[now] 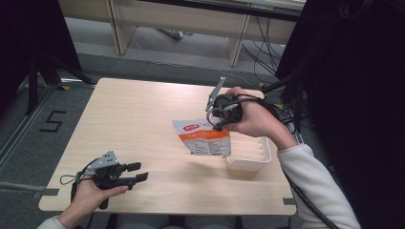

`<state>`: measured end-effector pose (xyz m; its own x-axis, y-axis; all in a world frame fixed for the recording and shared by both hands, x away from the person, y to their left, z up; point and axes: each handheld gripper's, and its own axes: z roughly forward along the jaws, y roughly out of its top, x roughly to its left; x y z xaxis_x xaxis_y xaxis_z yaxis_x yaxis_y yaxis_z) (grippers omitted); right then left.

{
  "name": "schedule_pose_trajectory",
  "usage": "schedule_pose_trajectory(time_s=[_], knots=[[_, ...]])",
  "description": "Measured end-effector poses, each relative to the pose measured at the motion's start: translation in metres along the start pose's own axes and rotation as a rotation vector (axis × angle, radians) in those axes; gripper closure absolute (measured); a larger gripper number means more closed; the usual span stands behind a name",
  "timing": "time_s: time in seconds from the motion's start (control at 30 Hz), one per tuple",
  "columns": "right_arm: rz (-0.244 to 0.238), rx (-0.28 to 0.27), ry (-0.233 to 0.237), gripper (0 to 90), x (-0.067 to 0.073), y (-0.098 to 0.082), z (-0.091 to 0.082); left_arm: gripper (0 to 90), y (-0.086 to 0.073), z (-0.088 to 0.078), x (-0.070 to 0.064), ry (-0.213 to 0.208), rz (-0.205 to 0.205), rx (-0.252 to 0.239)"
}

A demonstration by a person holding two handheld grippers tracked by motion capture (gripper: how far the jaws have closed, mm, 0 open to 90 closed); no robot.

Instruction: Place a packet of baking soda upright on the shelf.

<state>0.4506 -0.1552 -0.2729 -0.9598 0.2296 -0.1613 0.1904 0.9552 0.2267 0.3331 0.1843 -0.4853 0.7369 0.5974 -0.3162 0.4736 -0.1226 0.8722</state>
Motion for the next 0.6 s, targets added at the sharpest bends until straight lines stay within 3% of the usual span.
schedule_pose_trajectory(time_s=[0.03, 0.3, 0.33, 0.53, 0.6], knots=[[0.0, 0.002, -0.006, 90.0, 0.0, -0.001, -0.001, 43.6, 0.0, 0.001, -0.001, 0.006, -0.02, -0.006], [-0.002, -0.005, -0.012, 90.0, -0.005, -0.01, -0.005, 43.6, 0.0, 0.0, 0.0, 0.012, -0.021, -0.002], [0.018, 0.001, -0.018, 90.0, -0.005, -0.011, -0.007, 43.6, 0.0, 0.0, 0.0, 0.011, -0.024, -0.004], [0.018, 0.005, -0.02, 90.0, -0.008, -0.016, -0.011, 43.6, 0.0, 0.0, 0.0, 0.012, -0.035, -0.007], [0.042, 0.01, -0.022, 90.0, -0.008, -0.018, -0.013, 43.6, 0.0, 0.0, 0.0, 0.013, -0.036, -0.008]])
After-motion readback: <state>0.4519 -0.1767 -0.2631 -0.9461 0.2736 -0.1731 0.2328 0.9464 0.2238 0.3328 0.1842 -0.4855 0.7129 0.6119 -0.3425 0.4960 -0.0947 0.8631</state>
